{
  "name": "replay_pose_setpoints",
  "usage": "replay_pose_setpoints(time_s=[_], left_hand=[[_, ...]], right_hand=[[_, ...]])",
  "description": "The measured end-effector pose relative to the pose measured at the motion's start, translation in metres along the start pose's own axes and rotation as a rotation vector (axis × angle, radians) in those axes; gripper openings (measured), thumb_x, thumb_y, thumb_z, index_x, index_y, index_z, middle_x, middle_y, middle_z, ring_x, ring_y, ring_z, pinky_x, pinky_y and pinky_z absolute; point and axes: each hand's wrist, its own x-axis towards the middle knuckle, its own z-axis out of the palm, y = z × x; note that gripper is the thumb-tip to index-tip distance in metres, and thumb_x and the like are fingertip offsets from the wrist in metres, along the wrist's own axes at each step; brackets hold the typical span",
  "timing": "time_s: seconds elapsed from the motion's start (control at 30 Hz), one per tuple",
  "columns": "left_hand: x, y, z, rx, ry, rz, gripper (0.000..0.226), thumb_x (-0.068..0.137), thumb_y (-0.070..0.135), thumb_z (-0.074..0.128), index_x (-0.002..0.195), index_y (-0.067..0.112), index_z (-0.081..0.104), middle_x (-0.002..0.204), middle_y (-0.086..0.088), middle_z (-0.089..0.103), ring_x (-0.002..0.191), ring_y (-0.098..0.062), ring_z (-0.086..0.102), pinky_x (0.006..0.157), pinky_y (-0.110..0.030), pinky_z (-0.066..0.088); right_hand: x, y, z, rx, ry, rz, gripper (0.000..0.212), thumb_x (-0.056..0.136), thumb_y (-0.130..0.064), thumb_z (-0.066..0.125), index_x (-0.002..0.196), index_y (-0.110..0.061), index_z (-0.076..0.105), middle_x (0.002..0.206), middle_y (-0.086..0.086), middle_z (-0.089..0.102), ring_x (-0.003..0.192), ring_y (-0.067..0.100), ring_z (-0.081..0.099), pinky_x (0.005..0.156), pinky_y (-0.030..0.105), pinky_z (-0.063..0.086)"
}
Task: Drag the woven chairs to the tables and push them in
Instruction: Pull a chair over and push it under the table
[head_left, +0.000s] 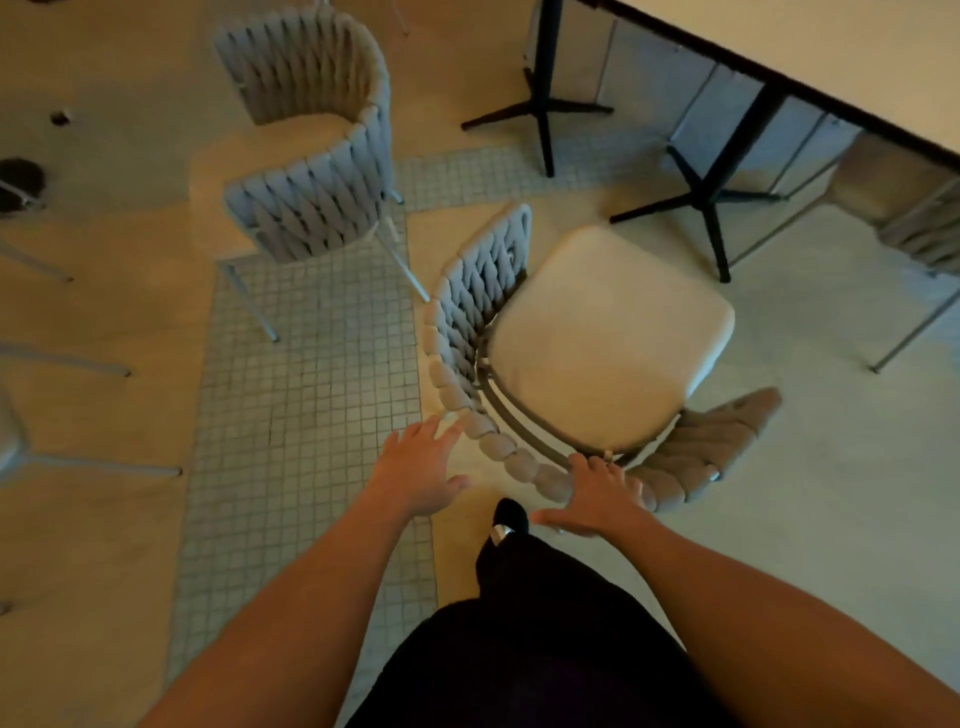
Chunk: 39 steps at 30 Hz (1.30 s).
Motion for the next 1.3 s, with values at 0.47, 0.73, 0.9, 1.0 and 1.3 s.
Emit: replay_pose_setpoints(time_s=[0.47,0.73,0.9,1.0,1.3], left_hand=[[0.092,-0.022,-0.036,0.262,-0.068,0.273,0.101,0.082,0.075,0.057,0.160,0.026,0.014,0.165,-0.011,0.014,0.152,-0.033,0.006,0.123,-0.052,0.009],[0.143,-0.030,-0.046,0.418,-0.196,0.412,0.101,0.083,0.067,0.065,0.160,0.036,0.007,0.167,-0.010,0.008,0.154,-0.034,0.000,0.123,-0.055,0.004],[0.174,-0.039,-0.043,0.577,-0.269,0.472,0.105,0.079,0.072,0.065,0.159,0.033,0.011,0.163,-0.009,0.023,0.151,-0.037,0.011,0.121,-0.058,0.003],[0.184,-0.041,-0.036,0.650,-0.300,0.528,0.091,0.076,0.073,0.065,0.149,0.027,0.038,0.149,-0.005,0.043,0.144,-0.036,0.027,0.120,-0.058,0.001],[0.205,-0.034,-0.045,0.673,-0.213,0.570,0.032,0.081,0.046,0.068,0.109,0.033,0.064,0.109,0.003,0.066,0.111,-0.023,0.061,0.098,-0.042,0.034]], right_hand=[[0.011,-0.012,-0.001,0.211,0.018,0.185,0.117,0.068,-0.086,0.064,0.158,-0.025,0.022,0.164,0.006,0.024,0.151,0.036,0.019,0.118,0.060,0.021],[0.019,-0.035,0.016,0.247,0.014,0.257,0.103,0.078,-0.075,0.064,0.157,-0.022,0.024,0.158,0.007,0.039,0.148,0.035,0.028,0.121,0.063,0.006],[0.042,-0.047,0.016,0.235,-0.003,0.283,0.093,0.079,-0.072,0.065,0.150,-0.021,0.035,0.150,0.007,0.049,0.144,0.035,0.036,0.120,0.065,0.005],[0.049,-0.049,0.017,0.227,-0.011,0.302,0.084,0.082,-0.069,0.064,0.148,-0.023,0.040,0.147,0.006,0.052,0.142,0.034,0.039,0.120,0.064,0.005],[0.066,-0.045,0.002,0.088,0.046,0.273,0.034,0.087,-0.037,0.066,0.120,-0.026,0.062,0.119,0.002,0.067,0.115,0.028,0.061,0.100,0.045,0.042]])
